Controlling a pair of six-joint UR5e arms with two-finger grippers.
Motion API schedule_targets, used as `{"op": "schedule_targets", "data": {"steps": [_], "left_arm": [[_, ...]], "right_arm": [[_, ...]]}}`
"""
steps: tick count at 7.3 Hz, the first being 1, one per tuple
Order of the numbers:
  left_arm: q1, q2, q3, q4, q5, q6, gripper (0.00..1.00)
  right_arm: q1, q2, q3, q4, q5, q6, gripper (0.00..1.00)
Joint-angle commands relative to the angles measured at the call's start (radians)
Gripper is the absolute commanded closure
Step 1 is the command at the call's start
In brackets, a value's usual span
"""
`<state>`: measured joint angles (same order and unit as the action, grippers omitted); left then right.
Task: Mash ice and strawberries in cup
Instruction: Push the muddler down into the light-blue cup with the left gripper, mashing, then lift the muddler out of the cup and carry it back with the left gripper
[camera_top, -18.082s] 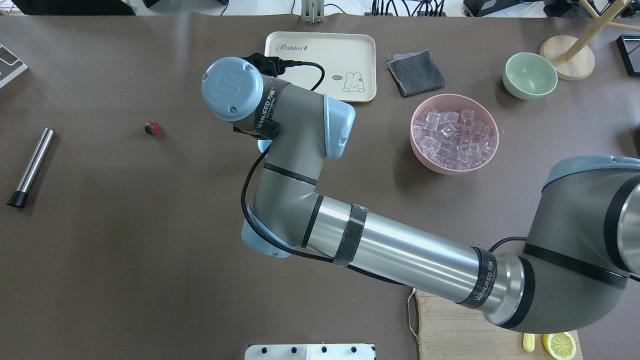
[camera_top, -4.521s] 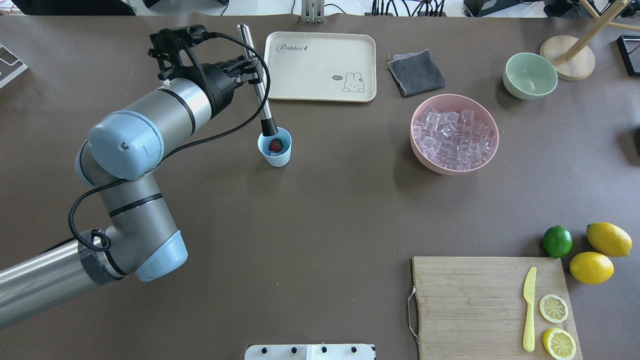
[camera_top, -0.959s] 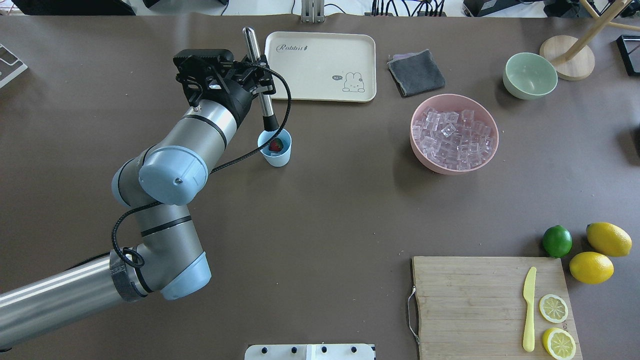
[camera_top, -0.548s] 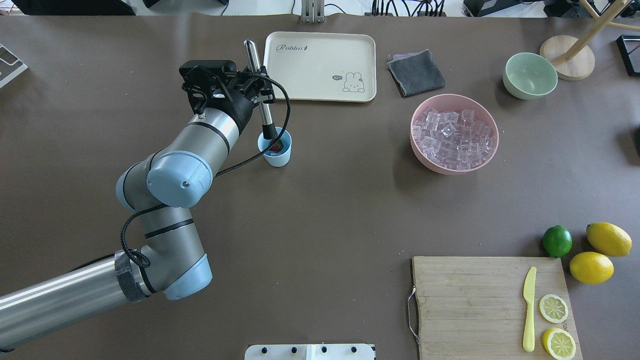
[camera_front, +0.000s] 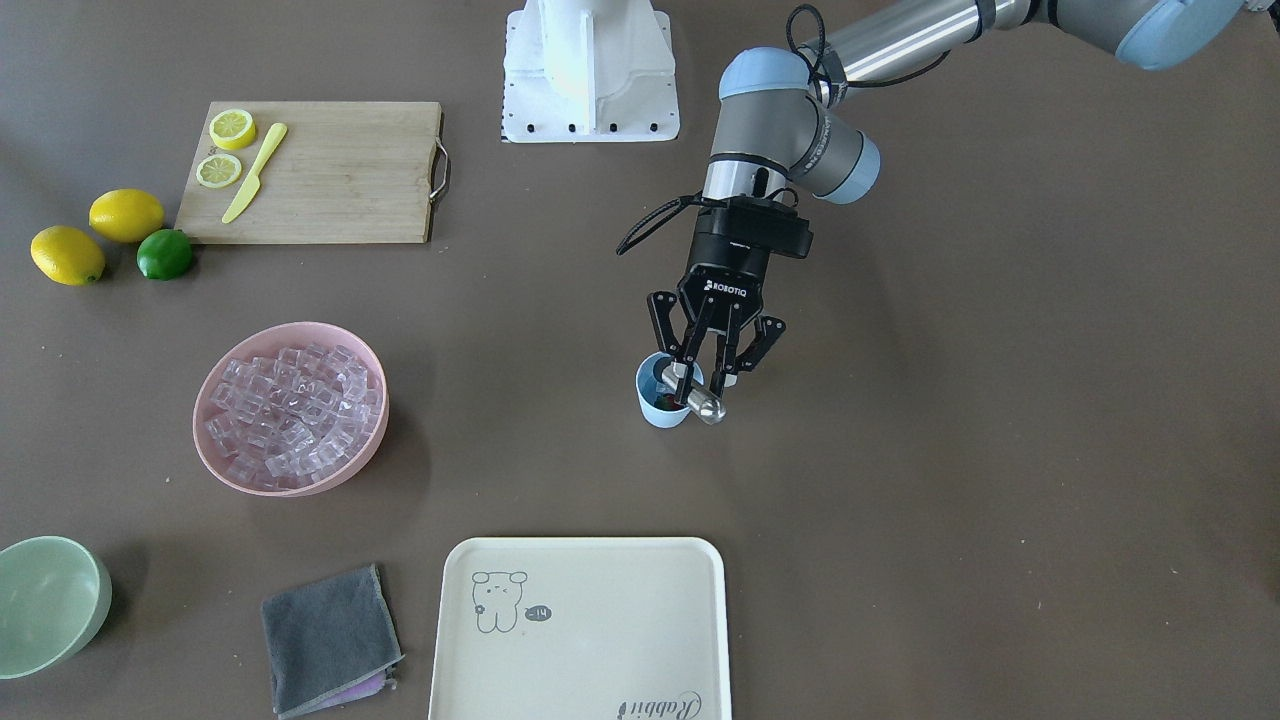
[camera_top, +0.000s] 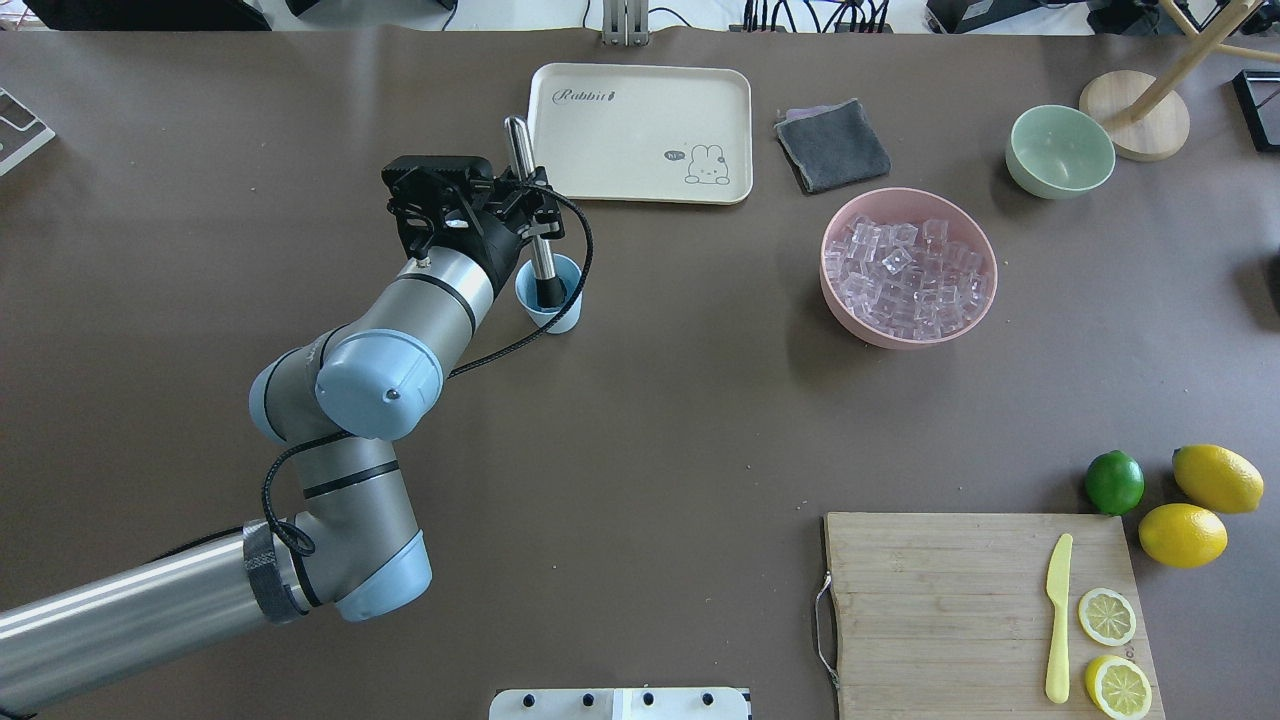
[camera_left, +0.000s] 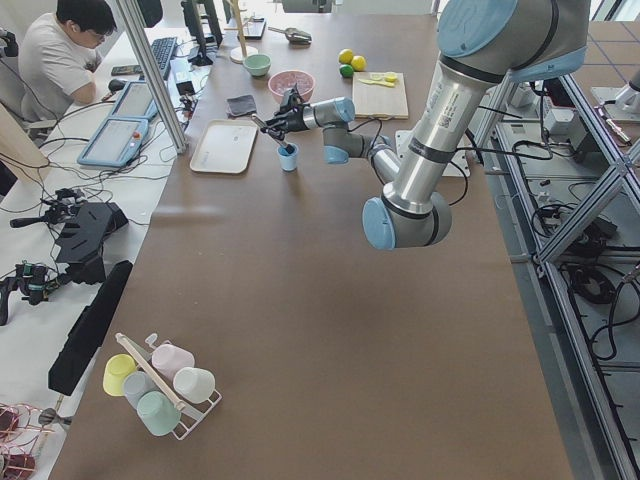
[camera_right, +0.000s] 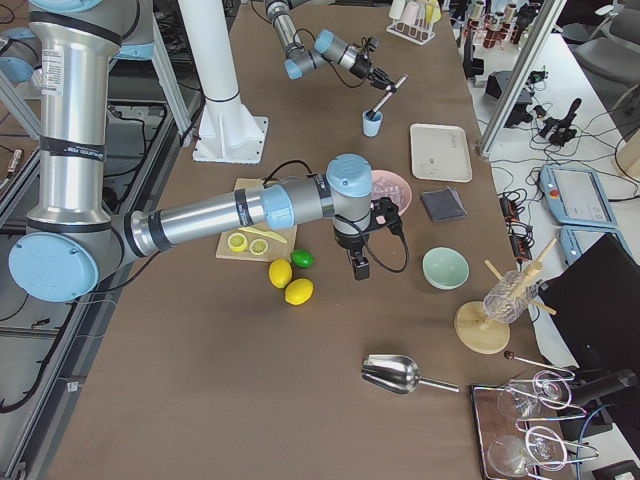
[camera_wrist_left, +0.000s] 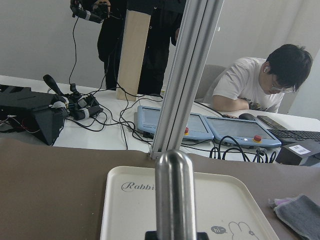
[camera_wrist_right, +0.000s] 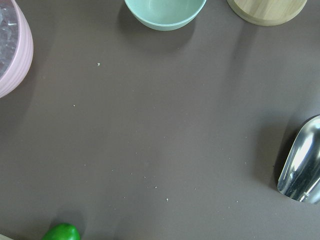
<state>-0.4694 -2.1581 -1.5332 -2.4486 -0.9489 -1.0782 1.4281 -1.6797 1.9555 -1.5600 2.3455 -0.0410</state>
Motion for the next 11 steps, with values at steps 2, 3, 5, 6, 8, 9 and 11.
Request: {"op": "schedule_targets", "data": {"steps": [2,3,5,6,8,9,11], "left_arm": [[0.009,-0.005,0.040,-0.001,0.002,-0.028,1.00],[0.009,-0.005,0.039,-0.009,0.001,-0.028,1.00],[-0.024,-0.006,-0.036,-0.001,-0.039,0.032,1.00],[-0.078,-0.005,-0.062,0.000,-0.101,0.037,1.00],[-0.219,0.006,-0.070,0.000,-0.283,0.038,1.00],[-0.292,0.032,-0.068,0.005,-0.418,0.038,1.00],[-0.446,0.145,-0.065,0.023,-0.684,0.037,1.00]], "right_arm": [[0.000,0.000,-0.003,0.000,0.000,0.000,0.01],[0.000,0.000,0.000,0.000,0.000,0.001,0.01],[0.000,0.000,0.000,0.000,0.000,0.000,0.01],[0.000,0.000,0.000,0.000,0.000,0.001,0.01],[0.000,0.000,0.000,0.000,0.000,0.001,0.01],[0.000,-0.002,0.000,0.000,0.000,0.001,0.01],[0.000,0.000,0.003,0.000,0.002,0.001,0.01]]}}
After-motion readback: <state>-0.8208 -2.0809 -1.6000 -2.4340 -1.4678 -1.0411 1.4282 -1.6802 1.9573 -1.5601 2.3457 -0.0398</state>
